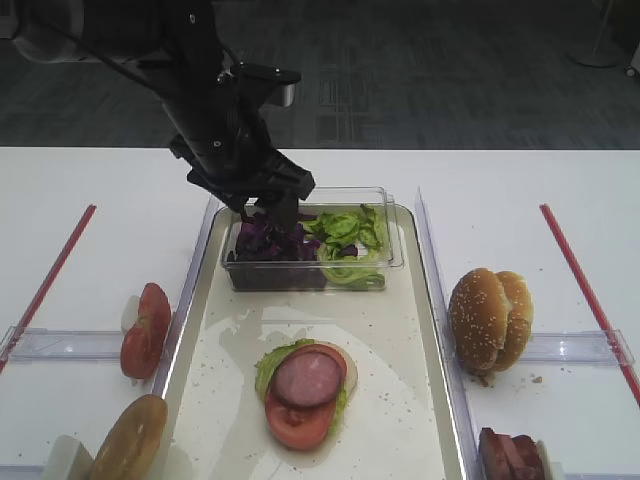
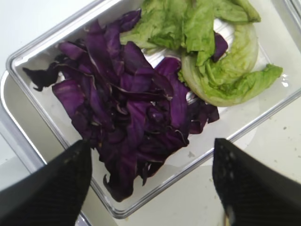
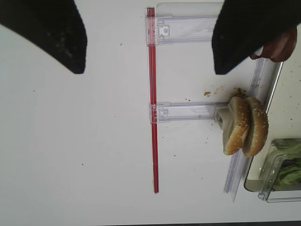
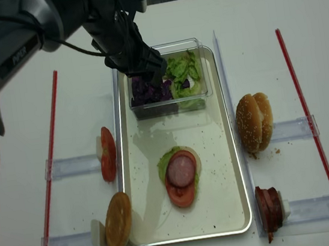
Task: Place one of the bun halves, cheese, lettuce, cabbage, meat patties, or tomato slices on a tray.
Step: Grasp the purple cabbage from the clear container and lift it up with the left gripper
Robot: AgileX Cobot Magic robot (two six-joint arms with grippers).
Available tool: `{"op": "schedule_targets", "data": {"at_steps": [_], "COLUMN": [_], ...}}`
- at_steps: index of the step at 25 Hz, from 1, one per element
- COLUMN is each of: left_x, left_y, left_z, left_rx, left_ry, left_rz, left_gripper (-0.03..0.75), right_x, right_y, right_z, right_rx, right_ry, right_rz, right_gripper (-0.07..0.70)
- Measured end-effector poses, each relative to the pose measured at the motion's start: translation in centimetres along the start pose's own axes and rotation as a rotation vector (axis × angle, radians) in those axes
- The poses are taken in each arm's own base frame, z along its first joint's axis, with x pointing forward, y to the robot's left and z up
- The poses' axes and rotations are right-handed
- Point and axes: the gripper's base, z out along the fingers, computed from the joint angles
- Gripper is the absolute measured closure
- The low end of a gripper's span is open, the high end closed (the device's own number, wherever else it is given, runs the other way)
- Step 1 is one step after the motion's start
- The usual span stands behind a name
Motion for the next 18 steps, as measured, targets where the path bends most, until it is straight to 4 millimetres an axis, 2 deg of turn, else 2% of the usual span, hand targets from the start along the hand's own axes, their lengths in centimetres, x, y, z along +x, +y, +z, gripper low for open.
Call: {"op": "schedule_targets", "data": {"at_steps": [6,18], "left_x": [-0.4,-1.1], "left_y": [0.0,0.1], "left_z": [0.0,-0.1], "left_rx": [-0.005,-0.017], "left_ry": [-0.039,-0.124], "left_rz": [0.0,0.019], "left_gripper": [0.254,0.267], "right_x": [0.0,0.0], "right_y": [0.0,0.0], "right_z": [0.0,0.0], "right_rx": [0.0,0.0], "right_ry": [0.0,0.0], "right_rz": [0.0,0.0], "right_gripper": [0.061,0.061]}}
